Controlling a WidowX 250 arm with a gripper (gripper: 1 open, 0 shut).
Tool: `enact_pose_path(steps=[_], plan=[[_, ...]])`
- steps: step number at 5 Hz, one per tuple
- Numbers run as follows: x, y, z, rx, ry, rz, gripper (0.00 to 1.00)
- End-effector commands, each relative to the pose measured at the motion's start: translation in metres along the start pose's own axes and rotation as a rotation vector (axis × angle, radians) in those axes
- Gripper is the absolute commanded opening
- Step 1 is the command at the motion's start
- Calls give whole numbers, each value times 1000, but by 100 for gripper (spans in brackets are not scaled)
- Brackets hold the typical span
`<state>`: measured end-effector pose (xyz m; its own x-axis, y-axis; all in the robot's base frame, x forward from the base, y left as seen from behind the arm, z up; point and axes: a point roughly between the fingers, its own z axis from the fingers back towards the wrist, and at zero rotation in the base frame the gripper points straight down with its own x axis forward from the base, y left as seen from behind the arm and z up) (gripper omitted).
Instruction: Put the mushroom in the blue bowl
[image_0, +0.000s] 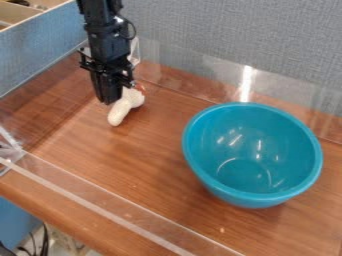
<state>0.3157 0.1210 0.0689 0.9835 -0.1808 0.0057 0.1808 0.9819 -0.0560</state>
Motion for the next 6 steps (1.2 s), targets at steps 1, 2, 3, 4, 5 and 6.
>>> enact_pose_path(steps=[1,2,3,4,5,6], plan=[[12,2,23,49,-65,-1,100],[19,0,16,46,-55,22,100],[28,-2,11,41,-42,11,100],[35,-3,7,37,-26,6,100],[34,-9,-9,33,-10,-32,100],[33,-14,-26,30,5,-69,100]])
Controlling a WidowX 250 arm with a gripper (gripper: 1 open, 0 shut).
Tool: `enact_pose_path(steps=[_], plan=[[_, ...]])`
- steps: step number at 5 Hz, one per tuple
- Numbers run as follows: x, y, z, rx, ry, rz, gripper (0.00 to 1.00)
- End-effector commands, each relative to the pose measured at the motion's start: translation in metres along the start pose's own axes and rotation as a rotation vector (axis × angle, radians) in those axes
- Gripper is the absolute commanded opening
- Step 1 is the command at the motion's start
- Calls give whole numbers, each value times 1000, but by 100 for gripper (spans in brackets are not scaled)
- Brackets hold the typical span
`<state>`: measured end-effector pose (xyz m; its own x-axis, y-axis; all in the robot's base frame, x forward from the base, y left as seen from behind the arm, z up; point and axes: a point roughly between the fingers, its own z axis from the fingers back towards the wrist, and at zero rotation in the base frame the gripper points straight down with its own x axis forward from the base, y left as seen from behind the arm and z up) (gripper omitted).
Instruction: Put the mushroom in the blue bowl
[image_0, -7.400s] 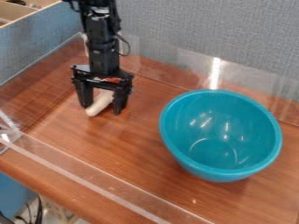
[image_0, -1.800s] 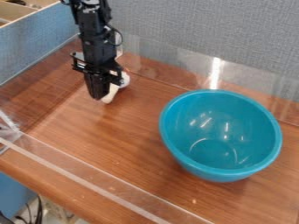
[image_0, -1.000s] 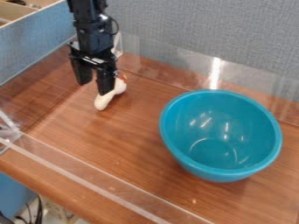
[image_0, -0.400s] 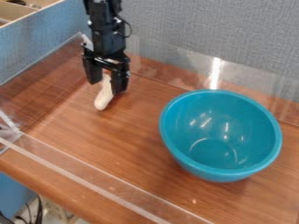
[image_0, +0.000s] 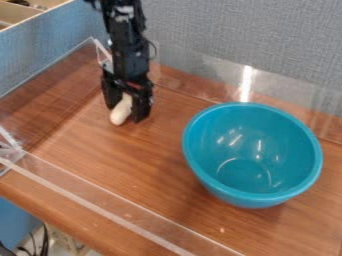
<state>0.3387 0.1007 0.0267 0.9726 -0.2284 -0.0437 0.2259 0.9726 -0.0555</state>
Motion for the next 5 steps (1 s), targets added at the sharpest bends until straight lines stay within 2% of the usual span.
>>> enact_pose_path(steps=[1,3,4,5], plan=[[10,-5,17,32,-45,-30,0],[15,-23,58,49,-120,-55,0],[16,-57,71,50,-138,-157,0],[18,-85,73,47,-140,-239,0]])
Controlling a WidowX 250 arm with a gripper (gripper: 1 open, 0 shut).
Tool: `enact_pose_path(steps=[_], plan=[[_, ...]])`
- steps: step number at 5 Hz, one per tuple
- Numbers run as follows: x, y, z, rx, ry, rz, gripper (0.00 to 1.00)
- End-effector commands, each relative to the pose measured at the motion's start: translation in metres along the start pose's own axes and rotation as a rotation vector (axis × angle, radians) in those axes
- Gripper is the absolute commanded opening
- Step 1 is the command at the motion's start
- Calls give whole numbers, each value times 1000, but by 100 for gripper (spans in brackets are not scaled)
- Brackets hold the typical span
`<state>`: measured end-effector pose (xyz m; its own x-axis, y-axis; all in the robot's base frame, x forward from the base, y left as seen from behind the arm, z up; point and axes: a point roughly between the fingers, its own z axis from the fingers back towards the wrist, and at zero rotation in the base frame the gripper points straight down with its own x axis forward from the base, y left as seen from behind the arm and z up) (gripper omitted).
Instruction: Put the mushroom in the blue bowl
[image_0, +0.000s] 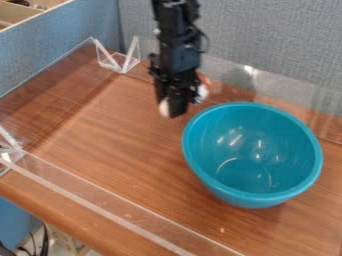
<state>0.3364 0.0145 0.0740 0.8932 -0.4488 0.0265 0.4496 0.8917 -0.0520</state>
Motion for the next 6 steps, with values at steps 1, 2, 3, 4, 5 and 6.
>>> enact_pose_path(steps=[1,2,3,4,5,6], plan=[[6,-25,45,50,-80,-59,0],[5,-48,64,56,-91,-97,0],[2,-68,65,54,-96,-134,0],[-3,-77,61,53,-95,-137,0],[-5,-83,66,54,-101,-142,0],[-7,-89,72,55,-108,-143,0]])
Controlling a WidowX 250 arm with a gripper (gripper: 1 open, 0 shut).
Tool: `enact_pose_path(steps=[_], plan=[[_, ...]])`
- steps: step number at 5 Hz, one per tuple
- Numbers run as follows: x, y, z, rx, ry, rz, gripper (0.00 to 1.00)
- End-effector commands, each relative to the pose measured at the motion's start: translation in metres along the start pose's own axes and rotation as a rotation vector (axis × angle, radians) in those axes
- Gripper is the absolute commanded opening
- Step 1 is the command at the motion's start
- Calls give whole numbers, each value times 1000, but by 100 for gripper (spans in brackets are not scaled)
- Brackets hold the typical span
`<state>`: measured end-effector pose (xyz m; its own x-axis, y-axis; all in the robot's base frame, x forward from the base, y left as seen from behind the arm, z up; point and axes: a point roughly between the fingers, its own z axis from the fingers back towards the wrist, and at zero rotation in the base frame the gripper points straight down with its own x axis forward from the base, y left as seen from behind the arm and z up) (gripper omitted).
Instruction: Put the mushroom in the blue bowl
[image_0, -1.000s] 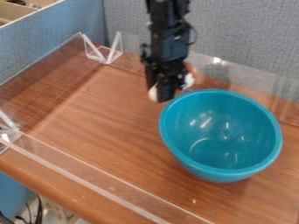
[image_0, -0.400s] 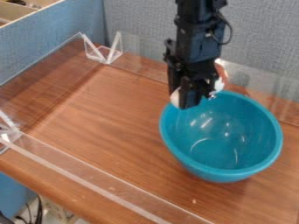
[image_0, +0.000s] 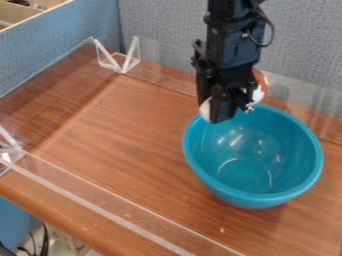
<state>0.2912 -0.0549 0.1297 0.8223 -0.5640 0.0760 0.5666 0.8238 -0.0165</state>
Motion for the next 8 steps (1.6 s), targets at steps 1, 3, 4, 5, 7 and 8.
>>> enact_pose_path(steps=[1,3,4,5,7,8], plan=[[2,-8,25,32,-67,-6,0],[-7,-5,23,23,-74,-93,0],[-9,-6,11,15,-67,-130,0],[-4,-2,-5,11,-54,-146,0],[13,-4,-34,8,-23,-152,0],[26,-9,-40,17,-14,-139,0]])
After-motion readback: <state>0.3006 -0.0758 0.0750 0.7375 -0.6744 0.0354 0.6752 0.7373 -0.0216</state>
